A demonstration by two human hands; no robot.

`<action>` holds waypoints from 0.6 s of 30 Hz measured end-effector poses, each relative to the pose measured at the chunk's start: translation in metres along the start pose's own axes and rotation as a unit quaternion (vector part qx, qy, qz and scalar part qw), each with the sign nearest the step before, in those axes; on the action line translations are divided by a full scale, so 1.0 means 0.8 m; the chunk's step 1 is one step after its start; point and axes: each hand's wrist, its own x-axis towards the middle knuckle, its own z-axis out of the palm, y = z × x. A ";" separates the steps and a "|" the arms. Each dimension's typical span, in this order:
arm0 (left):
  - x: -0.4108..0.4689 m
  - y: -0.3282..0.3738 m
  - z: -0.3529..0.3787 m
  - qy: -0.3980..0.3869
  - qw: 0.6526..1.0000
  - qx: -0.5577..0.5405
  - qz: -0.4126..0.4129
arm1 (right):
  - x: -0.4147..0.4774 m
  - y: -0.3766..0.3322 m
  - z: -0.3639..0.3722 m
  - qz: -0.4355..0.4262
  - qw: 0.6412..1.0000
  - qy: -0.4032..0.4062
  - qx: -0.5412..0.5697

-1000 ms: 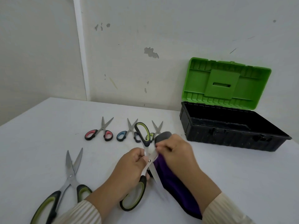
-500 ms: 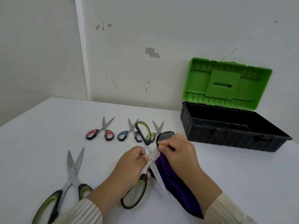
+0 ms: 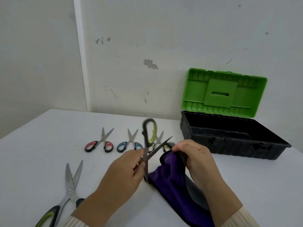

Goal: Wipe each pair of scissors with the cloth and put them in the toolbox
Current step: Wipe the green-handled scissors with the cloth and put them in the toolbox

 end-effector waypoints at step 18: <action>0.012 -0.016 -0.013 -0.100 0.924 -0.172 -0.326 | -0.011 -0.007 0.011 0.069 0.968 -0.174 -0.165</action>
